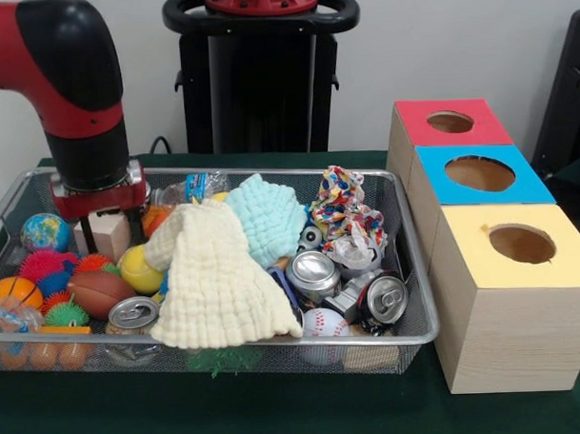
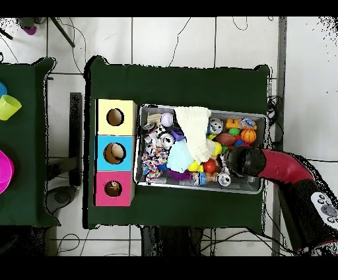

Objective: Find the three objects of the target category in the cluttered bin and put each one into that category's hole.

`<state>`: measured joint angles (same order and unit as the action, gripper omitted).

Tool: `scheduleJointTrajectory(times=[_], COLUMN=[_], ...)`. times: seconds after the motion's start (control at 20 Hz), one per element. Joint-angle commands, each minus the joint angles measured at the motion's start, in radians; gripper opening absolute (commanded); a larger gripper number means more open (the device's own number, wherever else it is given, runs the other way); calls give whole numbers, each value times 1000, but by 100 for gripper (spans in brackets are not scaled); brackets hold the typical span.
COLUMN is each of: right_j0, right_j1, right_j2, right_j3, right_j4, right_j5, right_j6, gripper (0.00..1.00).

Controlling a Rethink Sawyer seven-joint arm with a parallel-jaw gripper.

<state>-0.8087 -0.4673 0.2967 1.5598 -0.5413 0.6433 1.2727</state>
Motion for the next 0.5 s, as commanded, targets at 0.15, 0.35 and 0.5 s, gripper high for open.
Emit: scheduleJointTrajectory(times=[0.15,0.35,0.5], right_j0=[-45,-102,-137], right_j1=[12,93,153], right_j2=[16,-11,-3], right_j3=[119,129,111], right_j4=[-76,-132,-147], right_j5=[-143,-250,-288], right_j6=[10,9,1], gripper=[100,100,100])
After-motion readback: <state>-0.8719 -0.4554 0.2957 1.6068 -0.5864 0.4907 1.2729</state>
